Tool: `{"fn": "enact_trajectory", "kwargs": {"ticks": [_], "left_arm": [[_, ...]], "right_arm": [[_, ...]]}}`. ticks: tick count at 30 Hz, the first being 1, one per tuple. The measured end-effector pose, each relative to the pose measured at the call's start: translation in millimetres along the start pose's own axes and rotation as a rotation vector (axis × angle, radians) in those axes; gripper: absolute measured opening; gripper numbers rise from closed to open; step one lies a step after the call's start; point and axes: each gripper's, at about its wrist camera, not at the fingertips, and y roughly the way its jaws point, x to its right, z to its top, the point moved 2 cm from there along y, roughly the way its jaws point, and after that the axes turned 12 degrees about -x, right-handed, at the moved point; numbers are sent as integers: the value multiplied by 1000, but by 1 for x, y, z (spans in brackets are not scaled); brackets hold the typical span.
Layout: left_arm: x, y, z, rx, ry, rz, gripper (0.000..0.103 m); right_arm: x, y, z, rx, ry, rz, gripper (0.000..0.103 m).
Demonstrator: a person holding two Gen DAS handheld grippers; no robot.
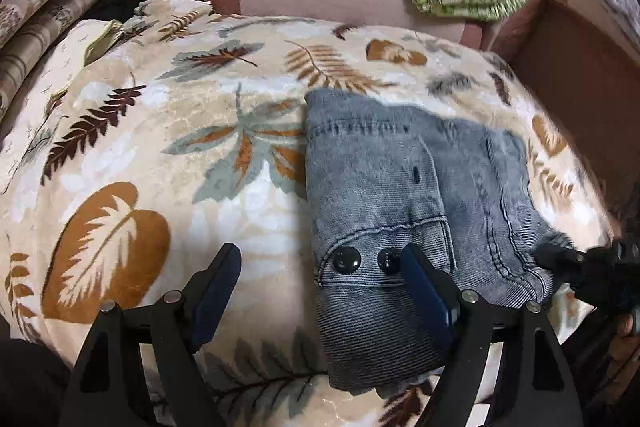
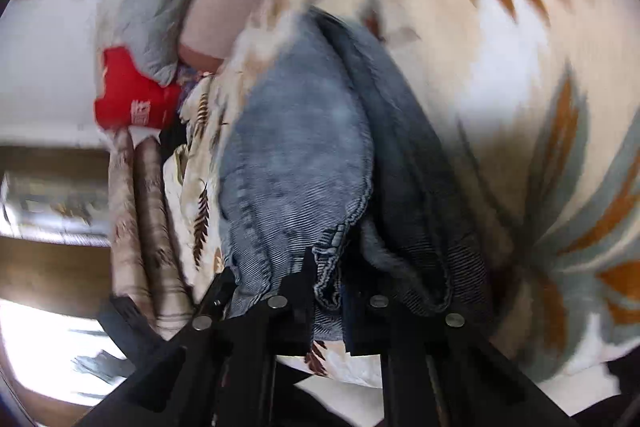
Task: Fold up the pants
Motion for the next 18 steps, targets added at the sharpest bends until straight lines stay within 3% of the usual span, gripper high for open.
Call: {"fn": "enact_trajectory", "kwargs": {"ticks": [4,6,7,8,10,13,16,17,18], "left_arm": [[4,-27,8,96,-8,-2,83],[13,-11,7,56,29,48,87],[23,14,2,-31,87,78,87],[27,26,-2,-55,113,118,88],[25,25,-7,8,116,128,89],[20,27,-2,-24,102,101,90],[19,27,-5,-6,97,103,90],[19,26,-5,-4,97,103,90],[19,27,-5,-5,98,102,90]], "right_arm": [[-32,-22,-12,81,-168,-153,9],[-18,-12,-14,61,-163,-221,9],[-7,1,-14,30,-150,-254,9],[6,13,-13,15,-132,-258,10],[10,8,-13,37,-112,-204,12],[2,-8,-13,39,-142,-268,18],[-22,-38,-5,124,-170,-304,21],[-37,-47,3,158,-188,-268,25],[-47,-50,9,168,-211,-234,40]]}}
